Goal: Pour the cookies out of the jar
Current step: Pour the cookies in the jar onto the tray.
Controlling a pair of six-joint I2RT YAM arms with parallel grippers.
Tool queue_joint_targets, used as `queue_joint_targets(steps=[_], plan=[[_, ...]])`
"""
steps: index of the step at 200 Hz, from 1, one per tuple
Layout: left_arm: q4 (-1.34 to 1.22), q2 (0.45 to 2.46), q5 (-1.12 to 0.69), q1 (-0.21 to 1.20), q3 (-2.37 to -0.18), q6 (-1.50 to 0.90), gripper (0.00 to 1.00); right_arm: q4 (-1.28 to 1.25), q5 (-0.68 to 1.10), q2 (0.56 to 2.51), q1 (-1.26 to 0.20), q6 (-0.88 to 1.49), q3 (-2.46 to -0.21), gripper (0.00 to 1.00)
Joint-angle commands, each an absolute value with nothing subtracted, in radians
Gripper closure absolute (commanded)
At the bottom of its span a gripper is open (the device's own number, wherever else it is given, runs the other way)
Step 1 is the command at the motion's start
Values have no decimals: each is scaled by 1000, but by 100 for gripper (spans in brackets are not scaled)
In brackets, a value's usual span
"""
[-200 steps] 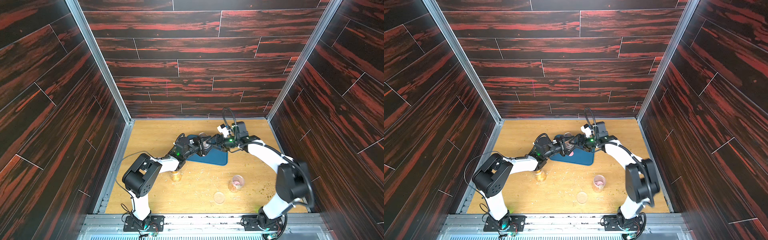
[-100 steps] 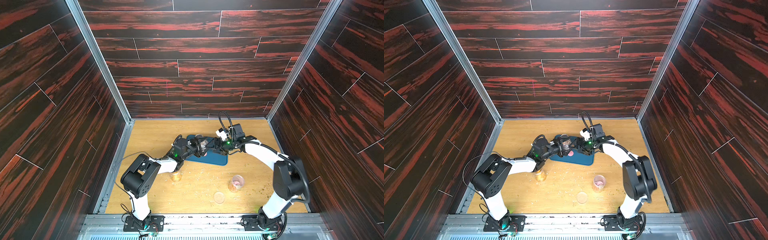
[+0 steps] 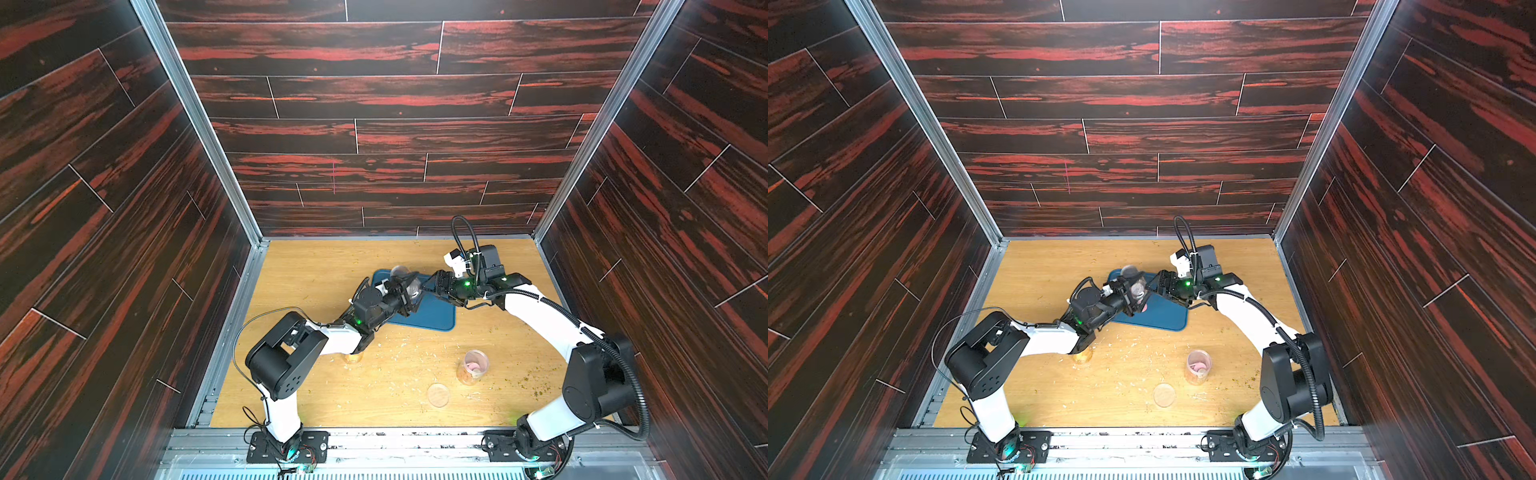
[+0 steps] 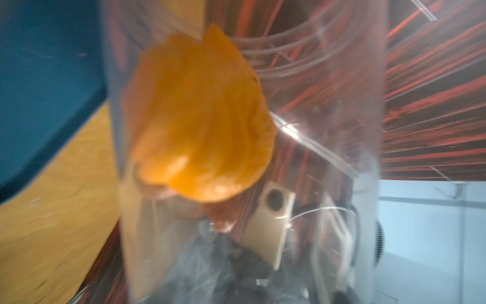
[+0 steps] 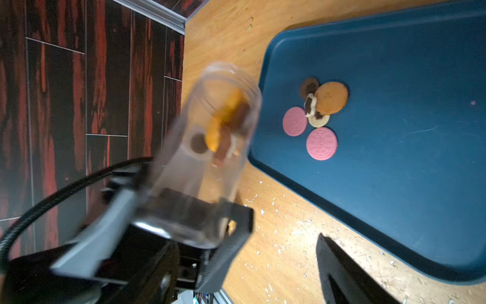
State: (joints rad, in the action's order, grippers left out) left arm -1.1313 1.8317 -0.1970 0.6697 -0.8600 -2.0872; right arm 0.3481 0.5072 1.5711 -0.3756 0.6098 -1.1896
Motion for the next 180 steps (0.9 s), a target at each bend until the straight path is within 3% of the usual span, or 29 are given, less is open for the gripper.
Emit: queue_joint_targets(steps=[1,74,139,180], plan=[[-1219,1792,-105,693,-883,-2571,78,360,474,1536,-378,620,-1182,15],[-1189,1776,-116,695,-836,-2571,77,328,466,1531,-377,638,-1140,15],[-970,1760,-557,587,-827,-2272,77,381,396,1490,-374,590,-1183,15],[-564,1662,-773,505,-883,-1955,77,416,385,1488,-363,563,-1215,15]])
